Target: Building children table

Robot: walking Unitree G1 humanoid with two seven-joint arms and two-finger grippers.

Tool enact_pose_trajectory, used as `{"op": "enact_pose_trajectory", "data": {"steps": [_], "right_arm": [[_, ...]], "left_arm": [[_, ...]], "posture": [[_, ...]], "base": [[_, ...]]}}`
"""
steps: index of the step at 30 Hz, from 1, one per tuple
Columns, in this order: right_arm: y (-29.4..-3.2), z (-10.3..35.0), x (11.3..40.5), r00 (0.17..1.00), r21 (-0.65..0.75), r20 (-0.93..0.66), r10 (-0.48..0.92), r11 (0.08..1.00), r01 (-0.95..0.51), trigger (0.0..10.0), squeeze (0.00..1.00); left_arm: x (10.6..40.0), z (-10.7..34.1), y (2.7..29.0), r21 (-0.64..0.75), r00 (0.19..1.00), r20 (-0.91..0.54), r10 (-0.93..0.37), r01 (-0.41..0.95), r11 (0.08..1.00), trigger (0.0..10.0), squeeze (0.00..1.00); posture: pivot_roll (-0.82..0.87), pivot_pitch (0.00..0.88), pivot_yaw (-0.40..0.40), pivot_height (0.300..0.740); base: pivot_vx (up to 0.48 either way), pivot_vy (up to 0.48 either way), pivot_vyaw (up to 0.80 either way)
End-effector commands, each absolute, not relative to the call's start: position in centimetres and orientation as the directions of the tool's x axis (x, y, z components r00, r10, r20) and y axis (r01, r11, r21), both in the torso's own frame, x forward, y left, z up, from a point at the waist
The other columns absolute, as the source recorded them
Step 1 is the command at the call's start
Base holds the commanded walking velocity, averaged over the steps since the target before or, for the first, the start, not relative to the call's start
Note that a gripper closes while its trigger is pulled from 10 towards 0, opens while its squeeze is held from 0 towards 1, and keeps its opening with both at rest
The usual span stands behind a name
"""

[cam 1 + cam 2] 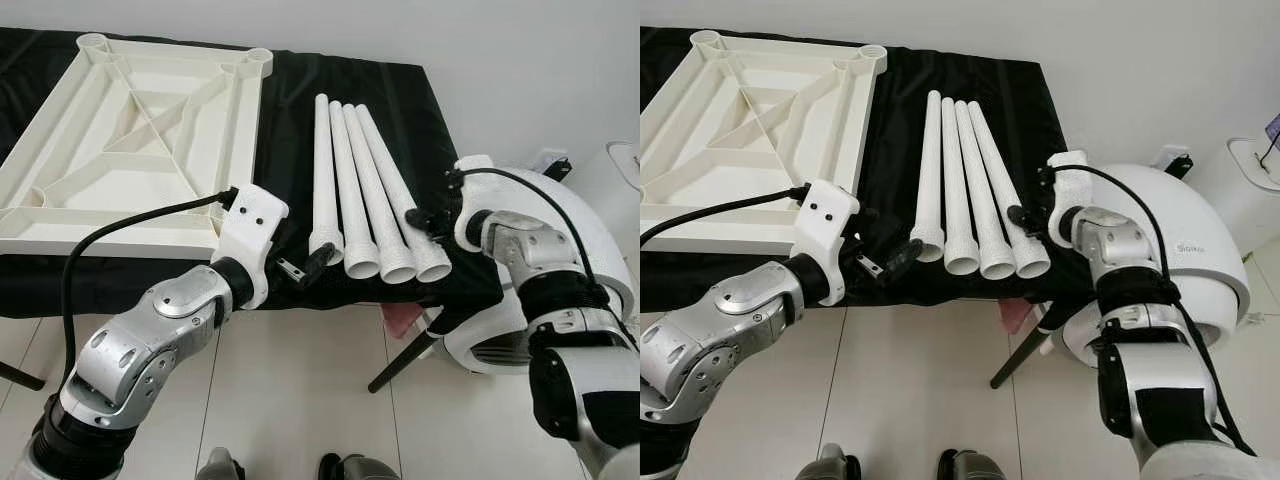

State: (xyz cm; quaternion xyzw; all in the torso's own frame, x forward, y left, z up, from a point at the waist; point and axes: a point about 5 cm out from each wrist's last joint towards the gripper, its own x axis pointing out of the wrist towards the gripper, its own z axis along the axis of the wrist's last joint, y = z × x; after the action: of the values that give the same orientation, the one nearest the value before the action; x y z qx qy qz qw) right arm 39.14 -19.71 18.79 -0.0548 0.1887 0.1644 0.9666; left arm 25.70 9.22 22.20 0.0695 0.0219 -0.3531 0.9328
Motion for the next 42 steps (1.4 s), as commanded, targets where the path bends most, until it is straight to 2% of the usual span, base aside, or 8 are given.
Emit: {"op": "enact_pose_trajectory", "data": {"steps": [1,17,18,19,21,22,38,42], "right_arm": [[-19.6,18.0,39.0,0.848,-0.006,-0.434,0.302,0.941,-0.338,10.0,0.0],[-19.8,16.7,39.1,0.822,-0.047,-0.551,0.144,0.978,-0.203,10.0,0.0],[-19.9,16.5,39.1,0.82,-0.045,-0.558,0.125,0.983,-0.18,4.6,0.0],[-20.0,16.4,39.1,0.821,-0.047,-0.561,0.102,0.987,-0.155,1.6,0.0],[-20.0,16.4,39.1,0.821,-0.047,-0.561,0.102,0.987,-0.155,1.6,0.0],[-20.1,16.3,39.0,0.819,-0.051,-0.568,0.084,0.989,-0.137,0.0,0.0],[-20.8,15.6,38.9,0.79,-0.037,-0.613,0.001,0.999,-0.029,0.0,0.0],[-20.7,16.6,39.4,0.829,-0.017,-0.559,-0.005,1.0,-0.006,0.0,0.0]], "left_arm": [[24.7,22.2,8.3,0.1,0.602,-0.115,-0.79,0.798,0.594,10.0,0.0],[25.0,22.3,8.4,0.1,0.612,-0.105,-0.784,0.791,0.604,10.0,0.0],[25.0,22.3,8.4,0.102,0.616,-0.103,-0.781,0.788,0.608,10.0,0.0],[25.0,22.3,8.4,0.101,0.618,-0.1,-0.78,0.786,0.61,10.0,0.0],[25.0,22.3,8.4,0.101,0.618,-0.1,-0.78,0.786,0.61,10.0,0.0],[25.1,22.3,8.4,0.102,0.62,-0.098,-0.778,0.784,0.612,10.0,0.0],[25.6,22.5,8.8,0.109,0.649,-0.078,-0.757,0.76,0.64,10.0,0.0],[26.0,22.8,9.3,0.094,0.666,-0.058,-0.743,0.745,0.66,10.0,0.0]], "posture": [[-0.01,0.149,-0.081,0.74],[-0.01,0.137,-0.087,0.74],[-0.01,0.135,-0.089,0.74],[-0.01,0.132,-0.09,0.74],[-0.01,0.132,-0.09,0.74],[-0.01,0.129,-0.09,0.74],[-0.02,0.096,-0.099,0.74],[-0.01,0.089,-0.098,0.74]], "base": [[0.0,0.0,0.0],[0.0,0.0,0.0],[0.0,0.0,0.0],[0.0,0.0,0.0],[0.0,0.0,0.0],[0.0,0.0,0.0],[0.0,0.0,0.0],[0.0,0.0,0.0]]}}
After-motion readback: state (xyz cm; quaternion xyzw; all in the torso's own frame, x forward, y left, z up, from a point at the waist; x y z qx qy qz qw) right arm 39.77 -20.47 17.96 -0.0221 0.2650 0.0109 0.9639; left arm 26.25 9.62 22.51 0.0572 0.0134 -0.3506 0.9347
